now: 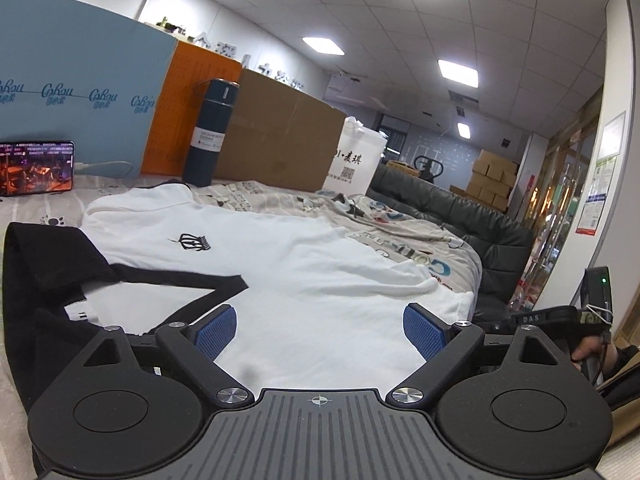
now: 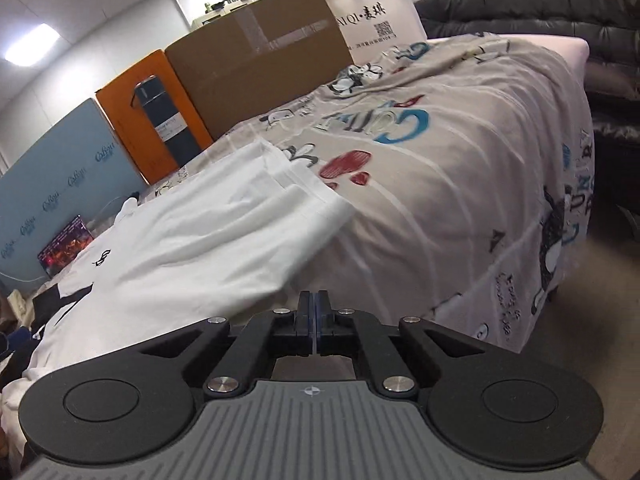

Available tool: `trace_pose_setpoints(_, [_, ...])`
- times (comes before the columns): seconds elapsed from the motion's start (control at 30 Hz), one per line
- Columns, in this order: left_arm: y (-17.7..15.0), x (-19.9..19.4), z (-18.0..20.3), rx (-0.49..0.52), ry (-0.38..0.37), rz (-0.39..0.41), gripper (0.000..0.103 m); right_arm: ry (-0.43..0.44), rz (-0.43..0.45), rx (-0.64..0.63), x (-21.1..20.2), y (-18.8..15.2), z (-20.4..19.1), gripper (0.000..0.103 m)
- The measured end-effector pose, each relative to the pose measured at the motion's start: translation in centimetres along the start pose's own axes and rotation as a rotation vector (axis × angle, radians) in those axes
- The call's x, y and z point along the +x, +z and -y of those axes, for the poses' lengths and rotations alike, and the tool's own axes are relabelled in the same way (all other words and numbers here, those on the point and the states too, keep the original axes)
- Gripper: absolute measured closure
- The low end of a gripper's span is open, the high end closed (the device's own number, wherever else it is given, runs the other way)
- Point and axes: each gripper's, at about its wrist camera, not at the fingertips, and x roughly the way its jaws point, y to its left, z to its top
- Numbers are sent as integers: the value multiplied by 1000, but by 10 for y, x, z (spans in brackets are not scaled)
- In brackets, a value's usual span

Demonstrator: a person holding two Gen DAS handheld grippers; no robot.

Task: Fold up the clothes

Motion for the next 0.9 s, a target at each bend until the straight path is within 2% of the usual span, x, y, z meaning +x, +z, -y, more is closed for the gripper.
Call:
trace_pose_setpoints(0.07, [0,-1,0,-3,6,5,10,-7,59,-13,-11,8,3,85])
trace_pose_setpoints(0.1, [1,-2,0,-2,14,11,10,-13,113,-30,-18,16,3,59])
trace_pose_setpoints(0.13, [1,-3,0,-2,22,16,10,-7,161,-55,-21,26,1,50])
trace_pose_setpoints(0.2, [3,-5,1,3,43,32,10,30,220,-104,-20,48,-6,50])
trace_pose_setpoints(0.27, [7,-9,3,17,90,65,10,105,218,-141,-8,75,-13,49])
trace_pose_setpoints(0.43, [25,-5,5,49,271,107,8,336,59,-237,68,143,-40,42])
trace_pose_setpoints(0.5, [30,3,3,67,341,93,7,373,5,-270,103,161,-52,42])
trace_pose_setpoints(0.57, [35,15,1,77,417,54,6,379,-46,-324,133,172,-61,41])
trace_pose_setpoints(0.67, [45,31,-3,93,507,-6,6,368,-99,-335,166,179,-65,40])
trace_pose_setpoints(0.8, [65,40,-14,105,566,-28,5,377,-147,-309,200,184,-63,38])
trace_pose_setpoints(0.9, [81,51,-35,73,586,-41,4,373,-170,-269,216,186,-56,37])
